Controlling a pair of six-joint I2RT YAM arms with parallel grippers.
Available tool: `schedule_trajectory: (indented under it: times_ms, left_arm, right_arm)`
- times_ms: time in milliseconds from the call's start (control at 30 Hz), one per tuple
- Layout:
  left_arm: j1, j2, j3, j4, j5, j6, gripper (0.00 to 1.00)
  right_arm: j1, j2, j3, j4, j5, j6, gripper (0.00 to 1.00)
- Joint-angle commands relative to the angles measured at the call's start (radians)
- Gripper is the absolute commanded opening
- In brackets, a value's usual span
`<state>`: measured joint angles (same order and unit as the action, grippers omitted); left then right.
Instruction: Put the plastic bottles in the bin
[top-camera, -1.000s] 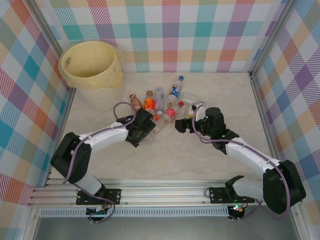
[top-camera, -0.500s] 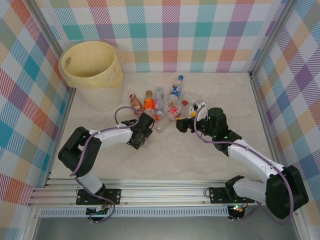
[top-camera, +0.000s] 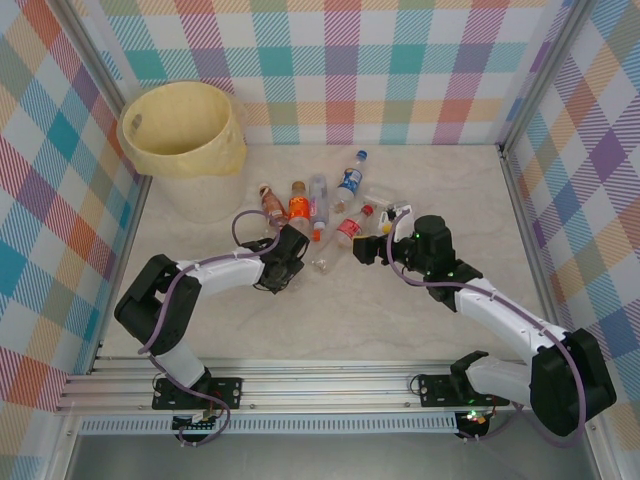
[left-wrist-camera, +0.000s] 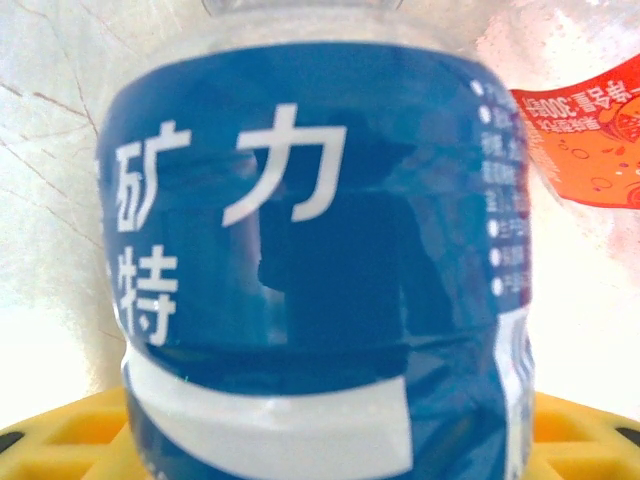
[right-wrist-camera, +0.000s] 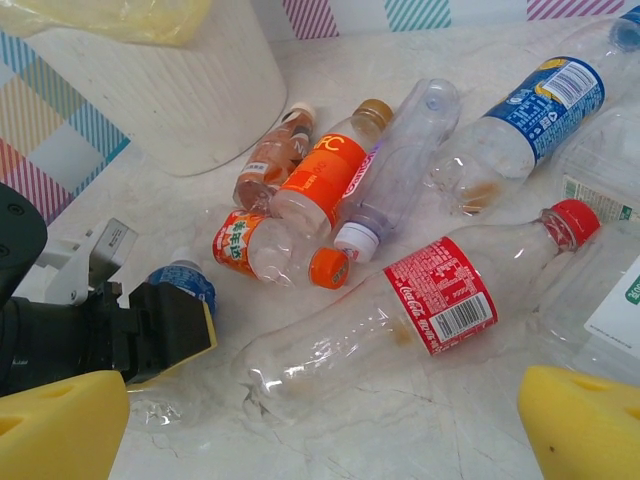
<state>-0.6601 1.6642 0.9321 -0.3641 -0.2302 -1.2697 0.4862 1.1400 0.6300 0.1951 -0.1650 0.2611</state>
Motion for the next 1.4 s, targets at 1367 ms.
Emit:
schedule_trajectory:
  times_ms: [1367]
  left_arm:
    - [0.155, -0.099, 0.767, -0.101, -0.105, 1.074, 0.44]
  right_arm:
    - [0.000, 0.069, 0.062, 0.214, 0.003, 0.127, 1.00]
